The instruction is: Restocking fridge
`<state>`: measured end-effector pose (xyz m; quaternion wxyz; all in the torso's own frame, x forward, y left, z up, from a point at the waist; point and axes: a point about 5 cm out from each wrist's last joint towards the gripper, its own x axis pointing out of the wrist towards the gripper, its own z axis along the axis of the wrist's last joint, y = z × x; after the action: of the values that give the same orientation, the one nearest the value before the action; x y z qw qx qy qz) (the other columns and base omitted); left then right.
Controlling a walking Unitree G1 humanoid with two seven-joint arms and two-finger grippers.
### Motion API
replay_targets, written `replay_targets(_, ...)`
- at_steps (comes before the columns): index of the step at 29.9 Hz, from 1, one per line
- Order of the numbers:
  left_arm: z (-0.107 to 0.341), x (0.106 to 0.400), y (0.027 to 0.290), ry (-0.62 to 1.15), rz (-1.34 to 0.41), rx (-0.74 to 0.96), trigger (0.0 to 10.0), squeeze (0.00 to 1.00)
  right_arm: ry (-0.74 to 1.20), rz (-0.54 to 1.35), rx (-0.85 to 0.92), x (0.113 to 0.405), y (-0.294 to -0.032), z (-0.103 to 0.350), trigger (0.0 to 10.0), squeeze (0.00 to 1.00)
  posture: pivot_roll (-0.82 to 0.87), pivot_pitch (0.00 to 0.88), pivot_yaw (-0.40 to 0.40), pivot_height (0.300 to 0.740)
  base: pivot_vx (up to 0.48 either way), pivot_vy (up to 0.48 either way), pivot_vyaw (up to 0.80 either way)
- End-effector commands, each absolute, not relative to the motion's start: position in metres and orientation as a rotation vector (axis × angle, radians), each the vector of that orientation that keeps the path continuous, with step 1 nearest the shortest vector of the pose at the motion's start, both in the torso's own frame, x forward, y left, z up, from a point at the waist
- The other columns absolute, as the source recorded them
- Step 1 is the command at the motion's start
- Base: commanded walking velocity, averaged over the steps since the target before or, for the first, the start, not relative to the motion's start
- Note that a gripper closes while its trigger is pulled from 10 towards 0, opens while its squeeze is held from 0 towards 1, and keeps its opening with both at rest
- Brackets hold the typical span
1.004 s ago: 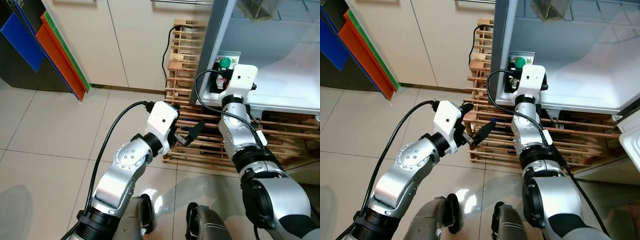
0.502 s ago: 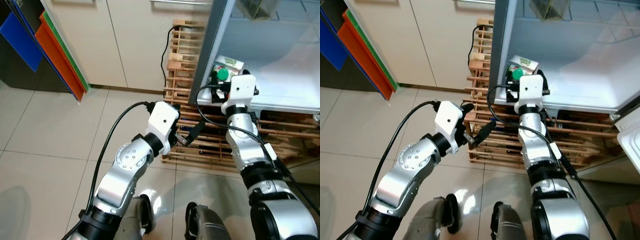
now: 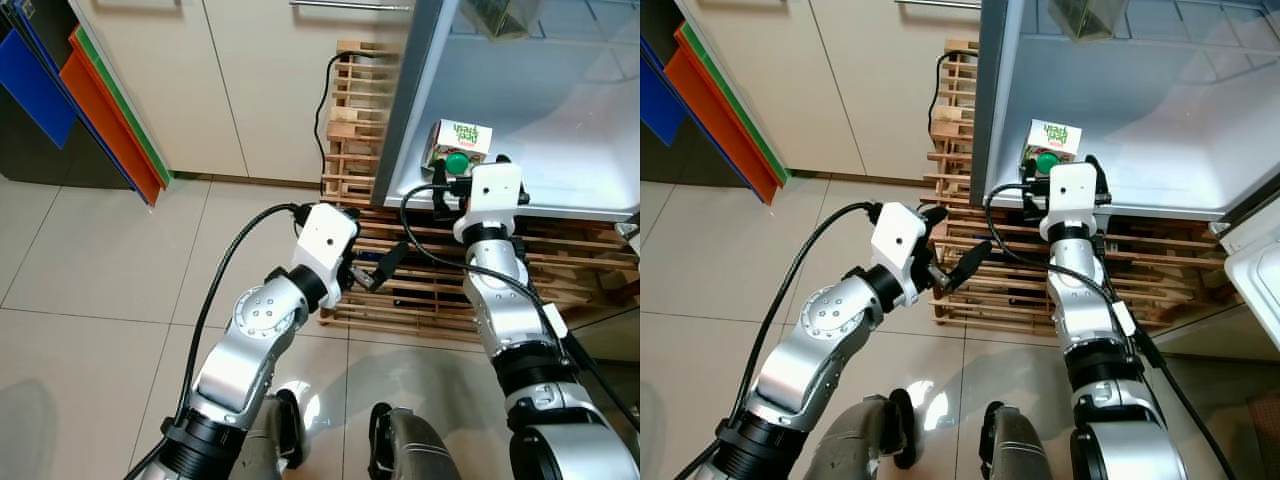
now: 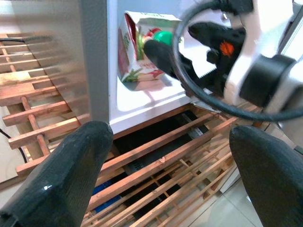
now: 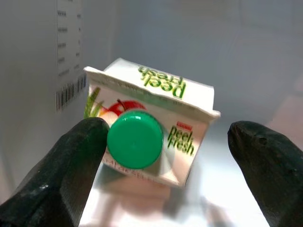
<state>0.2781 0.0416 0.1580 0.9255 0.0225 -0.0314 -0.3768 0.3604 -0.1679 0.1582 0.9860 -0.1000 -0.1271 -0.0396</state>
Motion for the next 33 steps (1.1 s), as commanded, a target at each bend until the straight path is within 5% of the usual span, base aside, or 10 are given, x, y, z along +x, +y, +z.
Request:
replay_targets(1, 0.156, 0.276, 0.04, -0.065, -0.774, 0.045, 10.0, 0.0, -0.237, -0.073, -0.205, 0.361, -0.17, 0.154, 10.0, 1.0, 0.14, 0.219, -0.009, 0.724, 0.0, 0.0, 0.0)
replay_targets(24, 0.154, 0.276, 0.038, -0.069, -0.757, 0.043, 10.0, 0.0, -0.307, -0.153, -0.388, 0.386, -0.185, 0.193, 10.0, 1.0, 0.14, 0.217, -0.022, 0.724, 0.0, 0.0, 0.0)
replay_targets(25, 0.153, 0.276, 0.038, -0.07, -0.755, 0.045, 10.0, 0.0, -0.321, -0.148, -0.379, 0.384, -0.184, 0.193, 10.0, 0.0, 0.14, 0.218, -0.026, 0.724, 0.0, 0.0, 0.0)
replay_targets(33, 0.15, 0.285, 0.061, -0.065, -0.606, 0.086, 10.0, 0.0, -0.36, -0.086, -0.265, 0.346, -0.177, 0.179, 10.0, 0.0, 0.11, 0.216, -0.038, 0.724, 0.0, 0.0, 0.0)
